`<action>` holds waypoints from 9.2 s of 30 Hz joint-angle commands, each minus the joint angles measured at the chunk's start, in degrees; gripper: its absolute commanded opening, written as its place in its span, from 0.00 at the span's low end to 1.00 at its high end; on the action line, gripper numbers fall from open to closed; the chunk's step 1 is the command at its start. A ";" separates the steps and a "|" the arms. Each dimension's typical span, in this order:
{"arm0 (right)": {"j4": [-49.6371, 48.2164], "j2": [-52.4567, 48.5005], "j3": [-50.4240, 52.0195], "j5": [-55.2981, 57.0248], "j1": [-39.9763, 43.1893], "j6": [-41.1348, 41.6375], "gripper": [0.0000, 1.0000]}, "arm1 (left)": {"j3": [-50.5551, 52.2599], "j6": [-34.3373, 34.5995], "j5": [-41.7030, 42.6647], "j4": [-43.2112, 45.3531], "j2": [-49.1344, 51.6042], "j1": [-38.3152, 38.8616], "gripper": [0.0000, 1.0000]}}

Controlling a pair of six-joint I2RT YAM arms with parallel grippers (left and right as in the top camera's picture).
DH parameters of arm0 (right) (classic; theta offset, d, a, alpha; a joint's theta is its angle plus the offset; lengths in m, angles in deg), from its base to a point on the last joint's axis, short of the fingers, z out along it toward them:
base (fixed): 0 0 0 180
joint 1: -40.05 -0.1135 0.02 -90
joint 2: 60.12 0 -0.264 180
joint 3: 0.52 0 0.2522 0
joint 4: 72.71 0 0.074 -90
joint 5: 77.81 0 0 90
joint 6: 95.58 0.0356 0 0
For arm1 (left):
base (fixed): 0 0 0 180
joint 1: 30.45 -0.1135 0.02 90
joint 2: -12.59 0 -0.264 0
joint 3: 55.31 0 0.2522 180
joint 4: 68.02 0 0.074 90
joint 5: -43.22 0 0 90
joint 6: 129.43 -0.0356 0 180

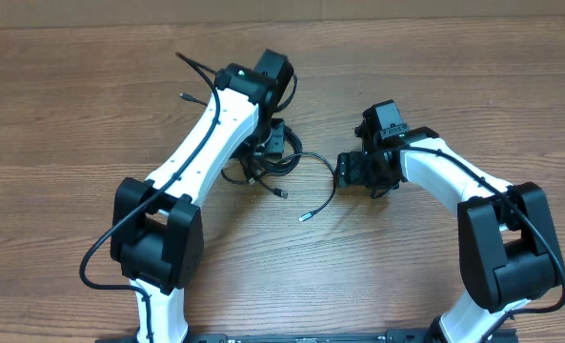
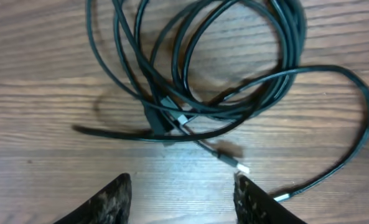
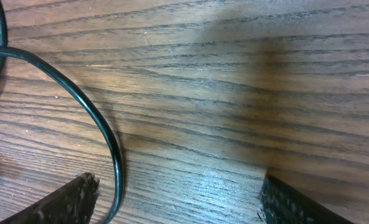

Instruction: Untangle cables

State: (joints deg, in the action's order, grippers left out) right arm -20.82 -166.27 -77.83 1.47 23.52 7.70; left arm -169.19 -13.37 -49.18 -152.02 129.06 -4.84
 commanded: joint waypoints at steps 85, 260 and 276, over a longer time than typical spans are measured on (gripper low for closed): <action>0.50 -2.21 0.59 -14.78 35.26 4.09 1.00 | 4.63 -0.28 -2.54 26.75 9.62 7.23 0.33; -11.10 -1.66 0.48 -71.45 13.09 15.13 0.52 | 8.04 -23.43 52.22 29.16 -8.15 -7.76 0.04; -31.43 -1.66 0.46 -75.32 11.56 31.32 0.60 | 8.90 -37.68 53.27 21.51 -8.13 -4.33 0.04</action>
State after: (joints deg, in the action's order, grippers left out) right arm -50.10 -168.20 -77.07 -75.36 35.10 31.74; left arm -160.84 -47.47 1.88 -130.27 121.23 -9.96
